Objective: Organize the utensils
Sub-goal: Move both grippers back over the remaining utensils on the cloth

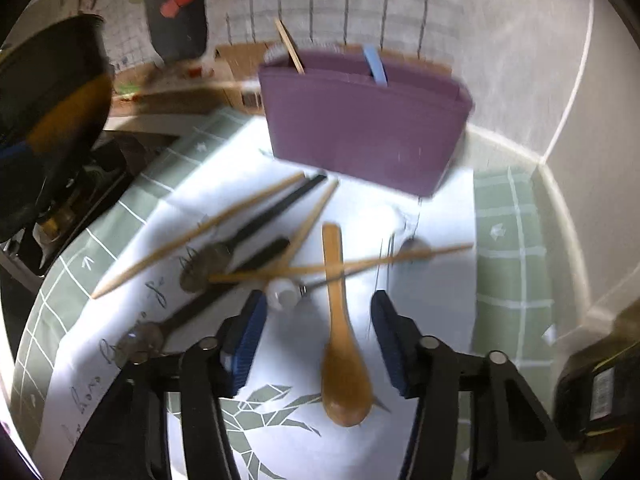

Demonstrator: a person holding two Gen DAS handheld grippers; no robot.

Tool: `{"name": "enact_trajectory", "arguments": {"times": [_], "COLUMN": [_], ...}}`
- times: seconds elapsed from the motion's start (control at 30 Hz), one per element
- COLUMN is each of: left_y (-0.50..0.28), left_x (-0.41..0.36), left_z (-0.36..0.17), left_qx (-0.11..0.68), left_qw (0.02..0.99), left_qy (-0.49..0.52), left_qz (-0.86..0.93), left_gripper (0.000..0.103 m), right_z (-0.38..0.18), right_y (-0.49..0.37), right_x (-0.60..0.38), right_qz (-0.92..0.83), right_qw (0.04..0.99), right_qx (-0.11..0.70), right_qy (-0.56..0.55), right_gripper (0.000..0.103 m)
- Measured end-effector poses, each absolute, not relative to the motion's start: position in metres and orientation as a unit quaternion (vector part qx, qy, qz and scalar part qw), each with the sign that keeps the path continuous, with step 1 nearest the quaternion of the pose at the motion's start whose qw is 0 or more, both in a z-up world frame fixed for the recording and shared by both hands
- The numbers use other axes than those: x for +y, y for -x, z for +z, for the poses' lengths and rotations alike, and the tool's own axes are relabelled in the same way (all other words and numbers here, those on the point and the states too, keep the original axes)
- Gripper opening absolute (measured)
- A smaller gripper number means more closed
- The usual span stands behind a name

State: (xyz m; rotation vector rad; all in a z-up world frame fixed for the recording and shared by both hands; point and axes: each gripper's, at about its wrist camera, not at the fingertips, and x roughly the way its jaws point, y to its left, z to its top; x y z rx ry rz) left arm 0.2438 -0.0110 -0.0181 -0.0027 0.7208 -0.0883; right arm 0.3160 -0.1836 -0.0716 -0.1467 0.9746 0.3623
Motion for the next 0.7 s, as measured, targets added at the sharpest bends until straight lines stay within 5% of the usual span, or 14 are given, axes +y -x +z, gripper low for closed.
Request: {"name": "enact_trajectory", "arguments": {"times": [0.3, 0.43, 0.7], "left_y": [-0.254, -0.261, -0.291], "left_x": [-0.024, -0.029, -0.029], "left_z": [-0.064, -0.072, -0.079], "left_qx": [0.400, 0.405, 0.433], "left_qw": [0.912, 0.909, 0.889], "left_qy": [-0.016, -0.026, 0.003], "left_qz": [-0.085, -0.089, -0.148], "left_gripper": [0.077, 0.077, 0.074], "right_z": [-0.092, -0.092, -0.084], "right_y": [-0.317, -0.321, -0.314], "right_x": [-0.197, -0.201, -0.218], "right_qz": [0.166, 0.171, 0.182], "right_qw": [0.855, 0.854, 0.852], "right_qx": [0.486, 0.487, 0.487], "right_qy": [0.067, 0.069, 0.059], "right_gripper": [0.036, 0.016, 0.015]}}
